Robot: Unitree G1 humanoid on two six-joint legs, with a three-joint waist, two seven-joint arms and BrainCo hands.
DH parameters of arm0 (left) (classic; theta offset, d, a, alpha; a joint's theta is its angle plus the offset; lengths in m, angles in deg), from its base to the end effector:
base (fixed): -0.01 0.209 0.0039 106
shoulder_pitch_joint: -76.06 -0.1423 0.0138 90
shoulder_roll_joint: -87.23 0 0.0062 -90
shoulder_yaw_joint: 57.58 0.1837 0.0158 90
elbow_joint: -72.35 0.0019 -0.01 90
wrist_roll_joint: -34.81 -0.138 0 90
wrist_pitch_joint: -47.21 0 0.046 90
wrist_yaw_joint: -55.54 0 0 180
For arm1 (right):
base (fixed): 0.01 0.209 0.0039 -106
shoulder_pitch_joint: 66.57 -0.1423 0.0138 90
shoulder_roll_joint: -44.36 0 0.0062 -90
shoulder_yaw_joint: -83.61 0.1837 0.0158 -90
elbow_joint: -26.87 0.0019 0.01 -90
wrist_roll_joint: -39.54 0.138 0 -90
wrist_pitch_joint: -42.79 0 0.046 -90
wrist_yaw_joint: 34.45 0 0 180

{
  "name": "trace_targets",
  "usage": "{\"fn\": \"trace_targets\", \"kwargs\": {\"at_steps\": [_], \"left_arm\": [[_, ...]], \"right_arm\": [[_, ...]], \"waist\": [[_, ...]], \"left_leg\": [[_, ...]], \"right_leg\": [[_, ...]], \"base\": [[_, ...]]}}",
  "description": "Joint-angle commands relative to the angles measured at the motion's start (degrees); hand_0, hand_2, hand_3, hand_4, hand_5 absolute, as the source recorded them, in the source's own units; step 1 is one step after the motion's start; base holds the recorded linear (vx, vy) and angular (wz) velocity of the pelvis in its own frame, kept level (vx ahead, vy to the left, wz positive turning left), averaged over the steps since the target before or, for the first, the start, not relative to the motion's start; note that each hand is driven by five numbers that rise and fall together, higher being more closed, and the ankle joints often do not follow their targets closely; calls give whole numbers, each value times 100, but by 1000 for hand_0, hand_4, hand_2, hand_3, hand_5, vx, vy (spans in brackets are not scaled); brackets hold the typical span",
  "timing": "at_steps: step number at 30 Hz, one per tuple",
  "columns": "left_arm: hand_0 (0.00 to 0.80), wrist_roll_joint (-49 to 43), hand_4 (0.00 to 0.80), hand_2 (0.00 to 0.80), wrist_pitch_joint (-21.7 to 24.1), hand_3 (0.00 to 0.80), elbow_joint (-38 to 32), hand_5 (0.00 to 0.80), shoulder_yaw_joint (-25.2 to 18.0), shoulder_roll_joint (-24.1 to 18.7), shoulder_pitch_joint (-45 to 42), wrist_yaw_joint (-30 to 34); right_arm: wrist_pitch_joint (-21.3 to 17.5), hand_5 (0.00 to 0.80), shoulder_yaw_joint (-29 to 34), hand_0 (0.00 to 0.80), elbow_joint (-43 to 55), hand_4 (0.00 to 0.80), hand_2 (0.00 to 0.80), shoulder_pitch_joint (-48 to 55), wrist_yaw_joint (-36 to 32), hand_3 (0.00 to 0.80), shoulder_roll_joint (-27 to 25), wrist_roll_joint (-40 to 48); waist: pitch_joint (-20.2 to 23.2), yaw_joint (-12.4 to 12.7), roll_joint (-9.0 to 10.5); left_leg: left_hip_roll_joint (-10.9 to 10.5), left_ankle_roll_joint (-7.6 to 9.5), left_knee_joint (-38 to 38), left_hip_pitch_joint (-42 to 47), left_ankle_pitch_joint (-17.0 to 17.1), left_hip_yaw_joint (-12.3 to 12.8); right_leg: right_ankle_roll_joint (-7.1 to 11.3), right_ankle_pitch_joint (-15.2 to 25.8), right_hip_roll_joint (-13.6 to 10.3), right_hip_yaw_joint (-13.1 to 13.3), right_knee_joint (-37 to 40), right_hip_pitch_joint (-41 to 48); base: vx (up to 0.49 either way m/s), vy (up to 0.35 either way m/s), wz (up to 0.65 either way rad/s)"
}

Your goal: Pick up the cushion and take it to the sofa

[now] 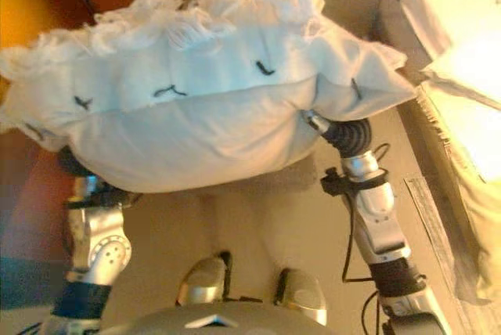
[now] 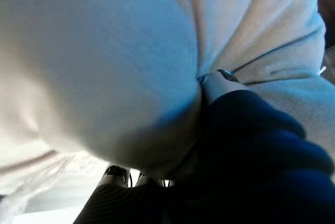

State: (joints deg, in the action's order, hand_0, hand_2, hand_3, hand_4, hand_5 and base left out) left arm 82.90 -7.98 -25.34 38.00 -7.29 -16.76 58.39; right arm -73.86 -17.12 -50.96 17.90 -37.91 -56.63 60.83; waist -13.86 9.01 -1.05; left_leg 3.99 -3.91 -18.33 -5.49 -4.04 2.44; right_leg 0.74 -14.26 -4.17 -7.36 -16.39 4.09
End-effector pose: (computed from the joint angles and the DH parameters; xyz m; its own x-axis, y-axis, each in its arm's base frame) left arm 0.1857 0.2052 0.0864 0.8172 0.1228 0.5632 0.1712 0.8812 -0.4406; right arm 0.2051 -0.1799 0.1220 0.7243 0.3366 0.6017 -0.3090 0.9387 -0.1531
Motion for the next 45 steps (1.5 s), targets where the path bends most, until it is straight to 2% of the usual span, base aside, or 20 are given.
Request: {"fn": "trace_targets", "kwargs": {"at_steps": [1, 6, 7, 9, 11, 12, 14, 16, 17, 18, 19, 20, 23, 27, 29, 34, 39, 41, 44, 45], "left_arm": [[800, -371, 800, 800, 237, 800, -829, 800, 404, -25, 339, 348], [800, -309, 800, 800, 262, 800, -906, 800, 361, 10, 113, 515], [800, -330, 800, 800, 286, 800, -914, 800, 370, 14, 107, 510], [800, -332, 800, 800, 307, 800, -936, 800, 345, -18, 157, 488], [800, -334, 800, 800, 103, 800, -941, 800, 347, -104, 207, 192], [800, -274, 800, 800, -43, 800, -930, 800, 332, -127, 220, 205], [800, -402, 800, 800, -134, 800, -911, 800, 324, -155, 210, 362], [800, -495, 800, 800, -187, 800, -912, 800, 352, -209, 224, 432], [800, -558, 800, 800, -177, 800, -888, 800, 372, -223, 282, 371], [800, -505, 800, 800, -201, 800, -857, 800, 371, -318, 385, 359], [800, -490, 800, 800, -202, 800, -852, 800, 370, -327, 399, 364], [800, -426, 800, 800, -220, 800, -816, 800, 360, -381, 470, 393], [800, -513, 800, 800, -308, 800, -732, 800, 365, -332, 515, 339], [800, -642, 800, 800, -372, 800, -662, 800, 562, -199, 497, 486], [800, -719, 800, 800, -372, 800, -682, 800, 594, -167, 504, 472], [800, -681, 800, 800, -449, 800, -576, 800, 549, -81, 456, 211], [800, -764, 800, 800, -434, 800, -356, 800, 550, 31, 337, 62], [800, -705, 800, 800, -498, 800, -103, 800, 606, 113, 448, 41], [800, -793, 800, 800, -745, 800, 479, 800, 781, 215, 777, -44], [800, -787, 800, 800, -885, 800, 835, 800, 852, 310, 934, -24]], "right_arm": [[-276, 800, -208, 800, 734, 800, 800, -559, -248, 800, 90, -132], [-254, 800, -220, 800, 806, 800, 800, -316, -333, 800, 35, -47], [-263, 800, -230, 800, 807, 800, 800, -315, -315, 800, 26, -54], [-306, 800, -225, 800, 778, 800, 800, -341, -280, 800, -33, -28], [-262, 800, -144, 800, 772, 800, 800, -166, -285, 800, -66, 194], [-217, 800, -62, 800, 846, 800, 800, -37, -220, 800, -117, 299], [-223, 800, 35, 800, 940, 800, 800, 138, -159, 800, -51, 335], [-314, 800, 24, 800, 982, 800, 800, 287, -229, 800, 138, 218], [-379, 800, -35, 800, 939, 800, 800, 303, -228, 800, 205, 152], [-427, 800, -45, 800, 914, 800, 800, 328, -148, 800, 198, 115], [-425, 800, -46, 800, 914, 800, 800, 324, -131, 800, 190, 112], [-377, 800, -54, 800, 926, 800, 800, 281, -10, 800, 159, 88], [-332, 800, -121, 800, 726, 800, 800, 63, 169, 800, 211, 45], [-316, 800, -240, 800, 448, 800, 800, -180, 589, 800, 267, -308], [-250, 800, -240, 800, 344, 800, 800, -279, 601, 800, 292, -298], [70, 800, -141, 800, 250, 800, 800, -236, 392, 800, 236, -93], [149, 800, -215, 800, -70, 800, 800, -118, 369, 800, 293, 42], [241, 800, -280, 800, -361, 800, 800, -241, 465, 800, 381, -1], [489, 800, -412, 800, -1008, 800, 800, -665, 603, 800, 471, -24], [615, 800, -448, 800, -1340, 800, 800, -884, 588, 800, 519, 32]], "waist": [[284, 133, -52], [292, 256, -131], [283, 272, -118], [315, 277, -77], [468, 289, 82], [590, 314, 210], [723, 332, 287], [742, 205, 260], [709, 113, 256], [649, 9, 349], [654, 10, 328], [637, -29, 366], [579, -119, 314], [540, -338, 338], [588, -402, 337], [800, -441, 376], [721, -426, 466], [701, -427, 422], [746, -413, 324], [803, -439, 315]], "left_leg": [[350, -293, 1808, -590, 1977, -388], [866, -498, 1953, -676, 2124, -775], [904, -524, 1987, -690, 2135, -802], [965, -514, 1892, -708, 1934, -627], [759, -325, 1489, -842, 1605, -417], [583, -158, 1273, -946, 1428, -264], [371, 83, 1067, -1006, 1202, -103], [207, 252, 995, -865, 1034, -29], [136, 310, 1024, -742, 942, -26], [-67, 346, 1059, -650, 952, -77], [-56, 345, 1070, -651, 964, -83], [-191, 352, 1121, -564, 969, -77], [-304, 313, 1325, -108, 881, -130], [-468, 267, 1570, 511, 648, -469], [-441, 245, 1628, 651, 542, -517], [-310, 132, 1598, 761, 395, -482], [-419, 13, 246, 253, 388, -393], [-340, -2, 451, 245, 452, -239], [-258, -44, 826, 379, 591, -287], [-242, -46, 962, 496, 504, -238]], "right_leg": [[78, 109, 123, 220, 665, 1168], [229, -447, -146, 386, 90, 1378], [260, -509, -206, 400, 38, 1406], [470, -512, -523, 280, -106, 1501], [823, 9, -913, 166, -288, 1760], [956, 602, -1081, 124, -467, 1827], [981, 1304, -1272, 154, -1145, 1693], [913, 1746, -1192, 364, -1663, 1189], [859, 1663, -1050, 445, -1715, 883], [796, 1373, -817, 395, -1454, 766], [782, 1384, -756, 384, -1378, 748], [724, 1292, -610, 190, -926, 587], [570, 1161, -395, -262, -49, -14], [459, 1495, -239, -189, 1087, -260], [492, 1623, -235, -39, 1265, -225], [416, 1653, -213, -16, 1674, 63], [224, 1652, -247, -59, 1796, 220], [216, 1636, -225, -138, 1812, 286], [211, 1565, -190, -182, 1869, 404], [210, 1557, -206, -210, 1926, 439]], "base": [[570, 206, 3], [598, 252, -1], [556, 301, -22], [527, 343, -50], [588, 371, -71], [462, 291, -53], [436, 296, -8], [408, 238, 9], [366, 139, 13], [268, 81, 26], [283, 38, 40], [240, 16, 23], [309, -37, 2], [266, -116, 45], [219, -113, 77], [174, -130, 14], [75, -120, 10], [83, -13, 36], [138, 39, 33], [187, 90, 13]]}}
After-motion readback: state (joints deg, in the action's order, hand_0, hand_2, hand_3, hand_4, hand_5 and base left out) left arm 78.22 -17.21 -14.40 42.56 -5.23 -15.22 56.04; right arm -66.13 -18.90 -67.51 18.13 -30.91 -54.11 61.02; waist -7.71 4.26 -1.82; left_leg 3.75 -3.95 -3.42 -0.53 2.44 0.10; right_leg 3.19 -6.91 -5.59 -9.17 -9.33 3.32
